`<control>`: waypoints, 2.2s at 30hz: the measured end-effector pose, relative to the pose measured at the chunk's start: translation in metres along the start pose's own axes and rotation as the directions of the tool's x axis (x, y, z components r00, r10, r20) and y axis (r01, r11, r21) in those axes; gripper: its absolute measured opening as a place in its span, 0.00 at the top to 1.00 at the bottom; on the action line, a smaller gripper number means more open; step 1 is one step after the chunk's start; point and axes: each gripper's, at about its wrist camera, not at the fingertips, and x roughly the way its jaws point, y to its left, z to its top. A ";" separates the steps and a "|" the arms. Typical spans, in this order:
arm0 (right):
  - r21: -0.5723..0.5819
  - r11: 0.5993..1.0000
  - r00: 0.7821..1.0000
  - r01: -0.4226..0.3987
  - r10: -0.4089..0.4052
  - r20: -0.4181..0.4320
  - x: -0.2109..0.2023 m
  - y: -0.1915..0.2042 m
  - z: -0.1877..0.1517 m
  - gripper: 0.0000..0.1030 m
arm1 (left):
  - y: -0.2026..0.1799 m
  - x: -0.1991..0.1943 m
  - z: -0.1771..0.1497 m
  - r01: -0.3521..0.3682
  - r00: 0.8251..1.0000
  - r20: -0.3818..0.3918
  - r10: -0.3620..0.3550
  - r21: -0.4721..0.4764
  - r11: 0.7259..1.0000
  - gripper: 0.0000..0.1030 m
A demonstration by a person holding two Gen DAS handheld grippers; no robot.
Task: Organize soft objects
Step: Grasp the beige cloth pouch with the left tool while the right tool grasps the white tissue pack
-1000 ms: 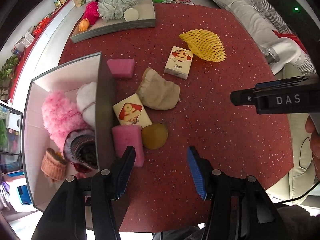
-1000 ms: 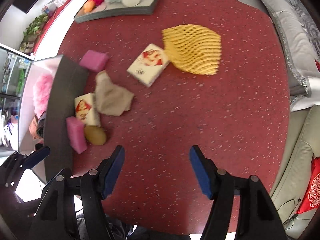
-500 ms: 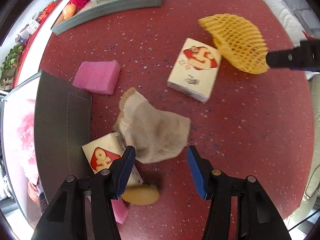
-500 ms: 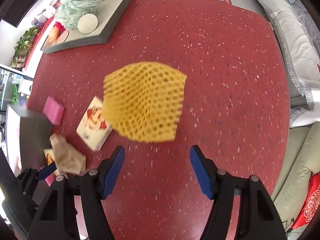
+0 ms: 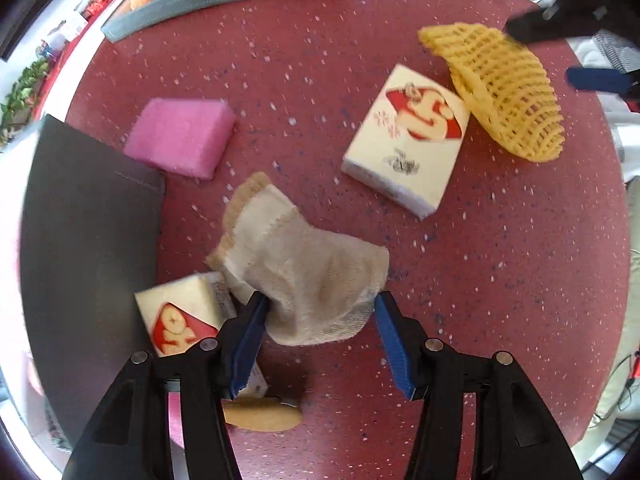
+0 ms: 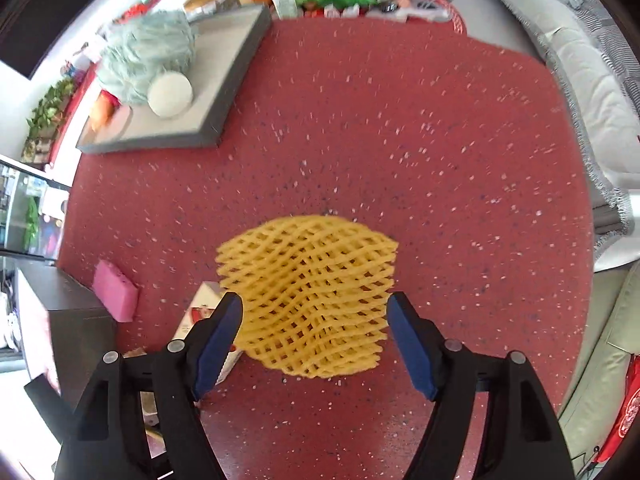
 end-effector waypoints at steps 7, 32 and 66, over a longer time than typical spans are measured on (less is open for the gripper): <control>-0.086 0.953 0.954 -0.292 0.284 -0.091 -0.017 0.041 -0.026 0.25 | -0.001 -0.002 -0.015 0.002 0.999 0.045 -0.002 0.006 1.000 0.46; 0.171 0.973 0.969 -0.152 0.181 -0.166 0.047 0.067 -0.049 0.25 | 0.011 -0.009 -0.051 -0.041 0.988 0.149 0.031 0.067 0.997 0.39; 0.083 0.997 0.992 -0.006 0.016 -0.126 0.013 -0.013 -0.131 0.43 | -0.025 -0.039 -0.053 -0.003 0.984 0.177 -0.027 0.166 0.986 0.75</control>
